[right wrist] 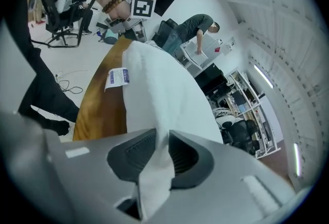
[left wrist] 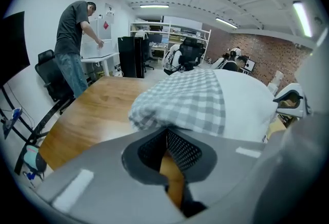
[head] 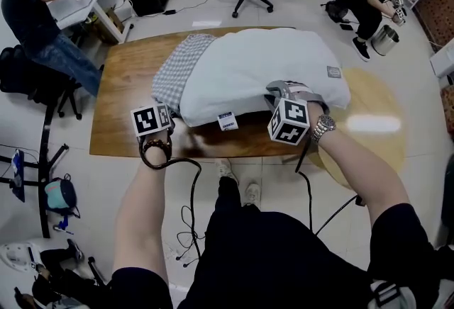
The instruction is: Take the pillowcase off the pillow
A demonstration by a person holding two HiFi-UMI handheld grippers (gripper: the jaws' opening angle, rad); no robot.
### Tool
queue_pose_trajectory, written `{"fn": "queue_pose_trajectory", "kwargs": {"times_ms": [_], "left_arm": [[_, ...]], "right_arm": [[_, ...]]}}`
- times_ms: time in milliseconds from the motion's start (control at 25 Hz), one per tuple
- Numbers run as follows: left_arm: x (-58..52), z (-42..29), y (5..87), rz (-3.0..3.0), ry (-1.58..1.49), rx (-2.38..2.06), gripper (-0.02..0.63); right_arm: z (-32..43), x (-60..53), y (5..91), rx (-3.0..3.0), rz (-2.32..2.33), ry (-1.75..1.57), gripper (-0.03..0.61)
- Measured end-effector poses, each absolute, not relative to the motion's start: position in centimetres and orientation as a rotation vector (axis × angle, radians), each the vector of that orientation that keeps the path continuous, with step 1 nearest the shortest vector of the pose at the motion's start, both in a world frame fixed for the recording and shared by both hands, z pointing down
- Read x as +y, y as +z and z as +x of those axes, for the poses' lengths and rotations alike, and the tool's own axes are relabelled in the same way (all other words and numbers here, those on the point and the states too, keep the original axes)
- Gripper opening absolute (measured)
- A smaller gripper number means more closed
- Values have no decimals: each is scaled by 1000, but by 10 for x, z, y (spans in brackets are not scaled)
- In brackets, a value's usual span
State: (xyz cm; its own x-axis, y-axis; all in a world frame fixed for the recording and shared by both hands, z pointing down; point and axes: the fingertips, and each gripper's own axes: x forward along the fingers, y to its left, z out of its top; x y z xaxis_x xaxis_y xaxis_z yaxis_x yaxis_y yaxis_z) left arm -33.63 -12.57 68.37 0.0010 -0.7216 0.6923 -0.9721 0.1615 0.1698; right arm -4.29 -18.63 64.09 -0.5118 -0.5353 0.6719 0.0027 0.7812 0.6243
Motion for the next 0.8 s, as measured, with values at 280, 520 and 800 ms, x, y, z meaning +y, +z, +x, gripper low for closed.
{"fn": "queue_pose_trajectory", "kwargs": {"times_ms": [280, 520, 800], "left_arm": [[-126, -342, 659, 1613, 501, -1860, 83], [-131, -328, 640, 1651, 507, -1864, 84], [-139, -305, 622, 1733, 548, -1862, 89]], "right_arm": [[-56, -153, 612, -2090, 280, -706, 175], [-60, -153, 593, -2124, 297, -692, 175], [-49, -158, 580, -2164, 346, -643, 175]]}}
